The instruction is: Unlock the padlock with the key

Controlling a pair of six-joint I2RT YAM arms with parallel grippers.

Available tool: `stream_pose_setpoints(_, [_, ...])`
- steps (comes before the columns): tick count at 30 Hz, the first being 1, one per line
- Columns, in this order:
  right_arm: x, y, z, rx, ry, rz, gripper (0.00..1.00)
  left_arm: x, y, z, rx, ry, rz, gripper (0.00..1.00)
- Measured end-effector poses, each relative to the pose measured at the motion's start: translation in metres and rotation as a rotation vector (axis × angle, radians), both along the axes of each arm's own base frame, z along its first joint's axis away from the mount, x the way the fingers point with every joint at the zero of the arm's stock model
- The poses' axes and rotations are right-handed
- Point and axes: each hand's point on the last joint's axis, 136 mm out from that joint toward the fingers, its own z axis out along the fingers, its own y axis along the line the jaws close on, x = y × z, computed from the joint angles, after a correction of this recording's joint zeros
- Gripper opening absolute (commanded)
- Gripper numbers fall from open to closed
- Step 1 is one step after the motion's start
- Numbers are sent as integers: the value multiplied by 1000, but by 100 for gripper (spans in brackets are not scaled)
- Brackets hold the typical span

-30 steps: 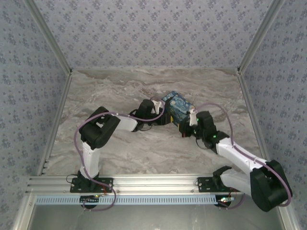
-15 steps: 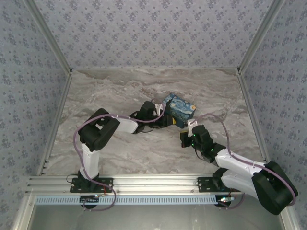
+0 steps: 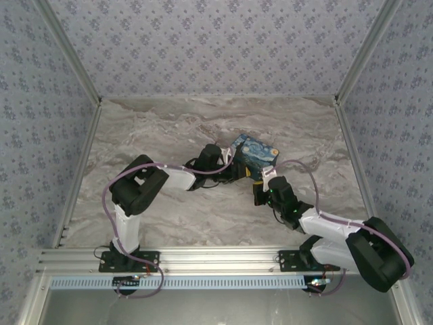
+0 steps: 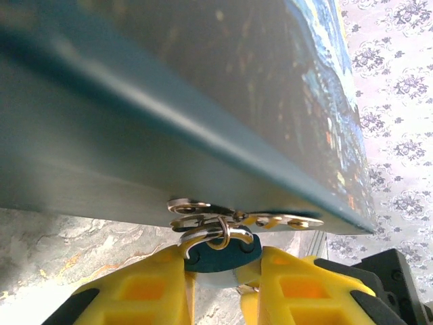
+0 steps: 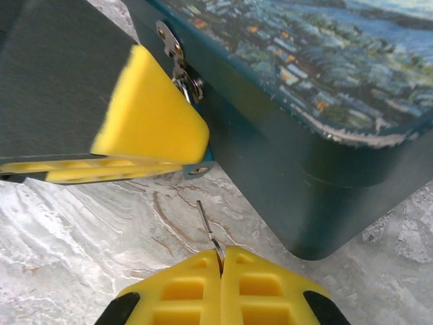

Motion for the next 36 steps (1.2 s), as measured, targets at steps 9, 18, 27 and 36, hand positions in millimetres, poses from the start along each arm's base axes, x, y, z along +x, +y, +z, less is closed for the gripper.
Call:
stream_pose_setpoints(9, [4,2,3,10,-17,-2,0,0,0,3,-3,-4,0,24])
stream_pose_setpoints(18, [7,3,8,18,-32,-9,0,0,0,3,-3,-4,0,24])
stream_pose_setpoints(27, [9,3,11,24,-42,-12,0,0,0,3,-3,-4,0,24])
stream_pose_setpoints(36, [12,1,9,19,-34,-22,0,0,0,3,-4,-4,0,24])
